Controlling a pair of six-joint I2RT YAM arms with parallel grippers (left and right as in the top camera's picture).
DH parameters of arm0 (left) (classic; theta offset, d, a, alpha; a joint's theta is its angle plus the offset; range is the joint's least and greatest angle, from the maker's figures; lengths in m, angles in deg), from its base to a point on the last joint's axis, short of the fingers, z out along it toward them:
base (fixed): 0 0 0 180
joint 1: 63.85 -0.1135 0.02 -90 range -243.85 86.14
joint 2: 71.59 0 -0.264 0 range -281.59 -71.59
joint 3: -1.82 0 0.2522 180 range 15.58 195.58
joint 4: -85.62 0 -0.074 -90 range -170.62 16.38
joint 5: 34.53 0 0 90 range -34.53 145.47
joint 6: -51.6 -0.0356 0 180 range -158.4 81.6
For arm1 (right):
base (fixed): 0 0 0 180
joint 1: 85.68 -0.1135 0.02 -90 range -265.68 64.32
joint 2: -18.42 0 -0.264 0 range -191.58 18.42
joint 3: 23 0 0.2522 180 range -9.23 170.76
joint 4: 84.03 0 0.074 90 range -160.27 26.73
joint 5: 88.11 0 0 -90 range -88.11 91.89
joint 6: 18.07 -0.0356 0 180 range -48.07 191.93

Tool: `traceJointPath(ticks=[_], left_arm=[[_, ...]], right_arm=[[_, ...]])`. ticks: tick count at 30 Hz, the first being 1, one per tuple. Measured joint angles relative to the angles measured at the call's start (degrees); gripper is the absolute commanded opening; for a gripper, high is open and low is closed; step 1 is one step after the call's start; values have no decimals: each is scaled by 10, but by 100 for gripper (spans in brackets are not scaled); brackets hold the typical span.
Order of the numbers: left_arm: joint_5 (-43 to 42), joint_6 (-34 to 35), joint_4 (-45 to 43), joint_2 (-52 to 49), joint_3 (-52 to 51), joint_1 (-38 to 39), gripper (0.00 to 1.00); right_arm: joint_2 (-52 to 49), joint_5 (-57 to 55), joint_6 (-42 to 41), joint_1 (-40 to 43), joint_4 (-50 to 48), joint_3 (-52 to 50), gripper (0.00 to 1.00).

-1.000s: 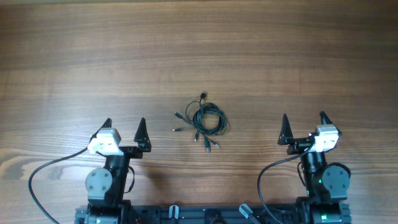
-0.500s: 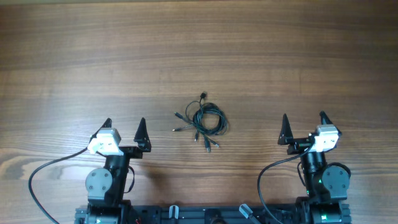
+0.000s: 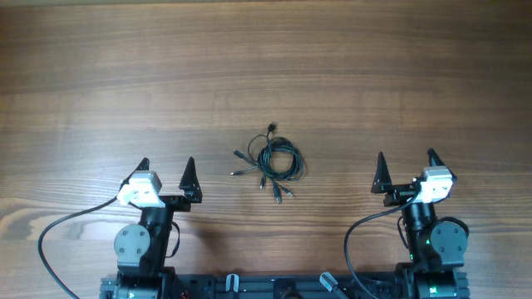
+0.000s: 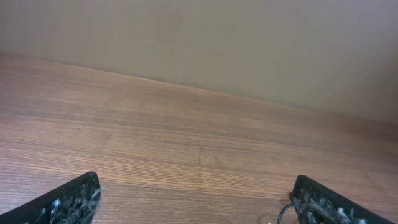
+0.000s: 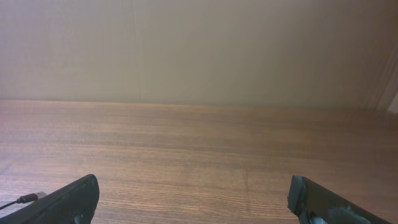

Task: Untangle cables

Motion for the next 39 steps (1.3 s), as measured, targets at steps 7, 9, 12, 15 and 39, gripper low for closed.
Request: traceJointPath(ticks=[7,9,12,15,39], left_arm=[[0,0,0,0,0,0,100],[0,0,0,0,0,0,100],[0,0,0,0,0,0,100],[-3,0,0,0,0,0,100],[-75,27,328,-315,374,0,100]], right_arm=[[0,0,0,0,0,0,100],[0,0,0,0,0,0,100],[0,0,0,0,0,0,100],[0,0,0,0,0,0,100],[3,0,0,0,0,0,100]])
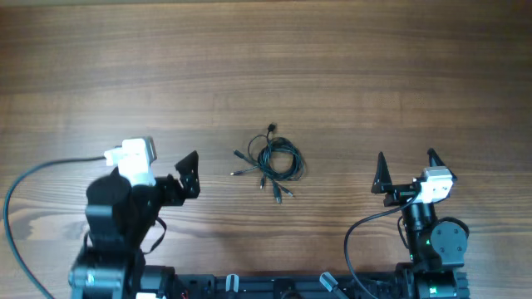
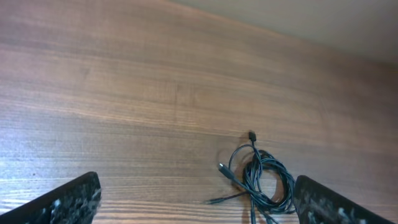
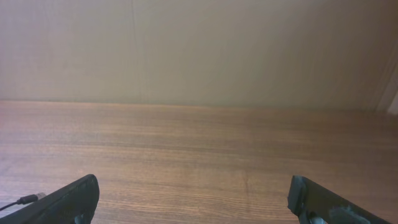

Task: Untangle cables
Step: 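Move the left gripper over the black cable bundle and grasp it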

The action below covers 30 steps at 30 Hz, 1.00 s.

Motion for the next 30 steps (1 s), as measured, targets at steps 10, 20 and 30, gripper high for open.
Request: traceJointPath(ticks=[10,20,30], left_arm=[[-6,50,103,-226,125,36,100],[-20,137,91,-318,125,58,100],[40,348,57,-361,126,229,100]], right_arm=[[0,0,0,0,0,0,100],[0,0,0,0,0,0,100],[0,0,0,0,0,0,100]])
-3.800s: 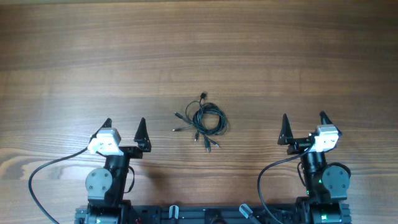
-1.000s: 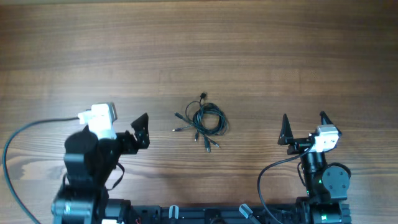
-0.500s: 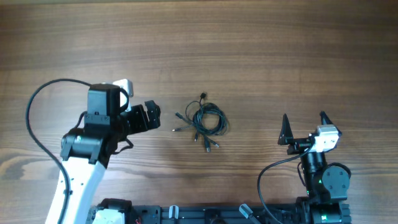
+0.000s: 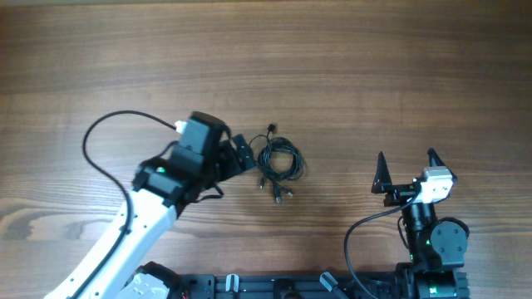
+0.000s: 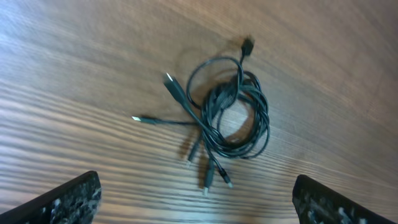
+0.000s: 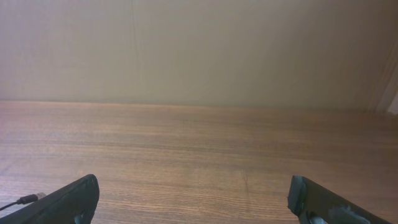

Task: Untangle cables
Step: 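Move the left gripper over the black cable bundle and grasp it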

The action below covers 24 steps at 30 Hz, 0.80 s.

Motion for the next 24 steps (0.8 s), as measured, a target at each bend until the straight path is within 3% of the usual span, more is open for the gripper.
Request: traceJointPath(ticks=[5,15,24], left_arm=[[55,112,-35,-33,0,85,100],[65,186,-74,-86,1,131,100],[68,203,-118,-169,1,150,100]], right_arm=[[0,0,0,0,0,0,100],[0,0,0,0,0,0,100],[0,0,0,0,0,0,100]])
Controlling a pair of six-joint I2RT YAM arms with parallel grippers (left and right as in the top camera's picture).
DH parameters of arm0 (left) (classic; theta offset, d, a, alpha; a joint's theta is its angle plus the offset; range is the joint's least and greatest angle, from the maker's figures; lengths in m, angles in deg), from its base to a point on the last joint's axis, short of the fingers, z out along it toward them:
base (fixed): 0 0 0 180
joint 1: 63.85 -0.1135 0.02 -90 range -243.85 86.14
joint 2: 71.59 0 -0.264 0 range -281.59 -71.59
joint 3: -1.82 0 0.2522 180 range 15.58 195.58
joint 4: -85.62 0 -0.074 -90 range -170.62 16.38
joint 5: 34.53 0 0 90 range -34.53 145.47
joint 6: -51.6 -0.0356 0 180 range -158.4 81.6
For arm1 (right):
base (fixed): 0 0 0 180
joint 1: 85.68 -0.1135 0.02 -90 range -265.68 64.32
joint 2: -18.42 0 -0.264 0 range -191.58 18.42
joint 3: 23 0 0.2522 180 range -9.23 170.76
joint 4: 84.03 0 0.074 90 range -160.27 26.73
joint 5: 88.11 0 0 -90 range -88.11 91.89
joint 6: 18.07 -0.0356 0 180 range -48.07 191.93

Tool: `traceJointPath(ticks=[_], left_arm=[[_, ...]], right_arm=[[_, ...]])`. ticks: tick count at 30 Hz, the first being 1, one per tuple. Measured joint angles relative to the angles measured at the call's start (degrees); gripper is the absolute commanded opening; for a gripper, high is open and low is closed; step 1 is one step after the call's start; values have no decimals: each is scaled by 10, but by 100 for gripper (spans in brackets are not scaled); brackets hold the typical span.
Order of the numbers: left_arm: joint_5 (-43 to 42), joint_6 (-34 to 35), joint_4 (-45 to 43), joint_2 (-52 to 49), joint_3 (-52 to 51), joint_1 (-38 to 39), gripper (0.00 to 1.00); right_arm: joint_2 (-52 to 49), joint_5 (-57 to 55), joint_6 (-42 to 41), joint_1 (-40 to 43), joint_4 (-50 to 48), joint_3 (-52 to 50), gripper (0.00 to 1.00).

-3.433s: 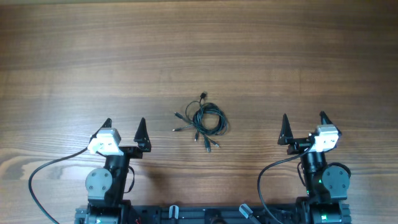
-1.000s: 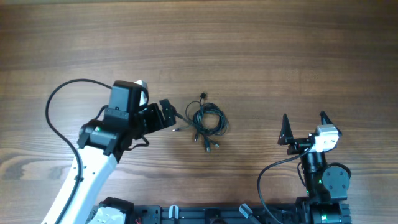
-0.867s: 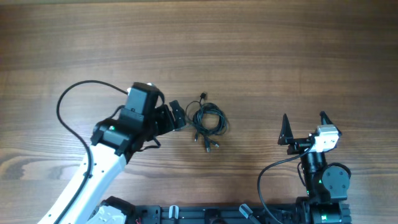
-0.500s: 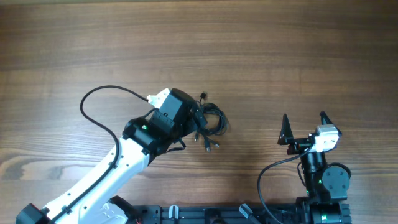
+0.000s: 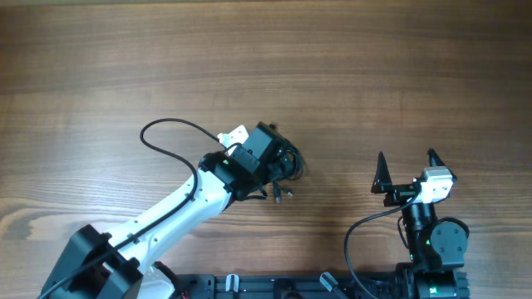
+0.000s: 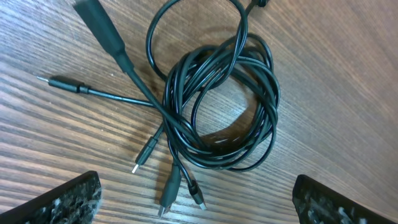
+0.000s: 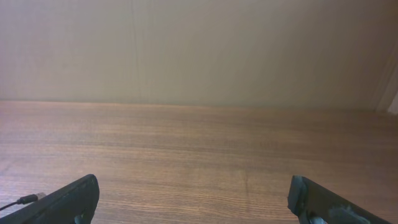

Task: Untangle cables
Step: 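Move the left gripper over the black cable bundle and grasp it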

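Observation:
A tangled bundle of thin black cables (image 6: 171, 115) lies coiled on the wooden table, its plug ends (image 6: 168, 196) fanning toward the camera and a thick plug (image 6: 102, 28) pointing away. My left gripper (image 6: 199, 199) hovers directly over it, open, with a finger (image 6: 68, 199) on each side and nothing between them. In the overhead view the left gripper (image 5: 268, 162) covers most of the bundle (image 5: 293, 166); only its right edge and some plug ends (image 5: 281, 194) show. My right gripper (image 5: 406, 166) stands open near the front right, apart from the cables, and holds nothing (image 7: 193, 199).
The wooden table (image 5: 374, 75) stretches all round. The left arm's own supply cable (image 5: 166, 129) loops over the table behind the arm. A plug tip (image 7: 25, 199) shows at the left edge of the right wrist view. A plain wall (image 7: 199, 50) rises beyond the table.
My left gripper has moved right and closer to the bundle, which now fills the left wrist view. It was beside the bundle's left edge and is now over it. The right arm is unchanged.
Both grippers first stood open at the front, left and right of the bundle. The left arm then stood raised with the cables in its view, later reached their left edge, and now hangs open right above them. The cables and right arm have not moved.

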Motion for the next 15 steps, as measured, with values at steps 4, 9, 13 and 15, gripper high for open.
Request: traceJointPath(ticks=[4,9,13,15], left_arm=[[30,52,-1,-31,0,27,100],[61,104,-1,-62,0,34,88],[93,119,-2,-77,0,34,73],[102,126,-14,-83,0,34,71]], right_arm=[[0,0,0,0,0,0,100],[0,0,0,0,0,0,100],[0,0,0,0,0,0,100],[0,0,0,0,0,0,100]])
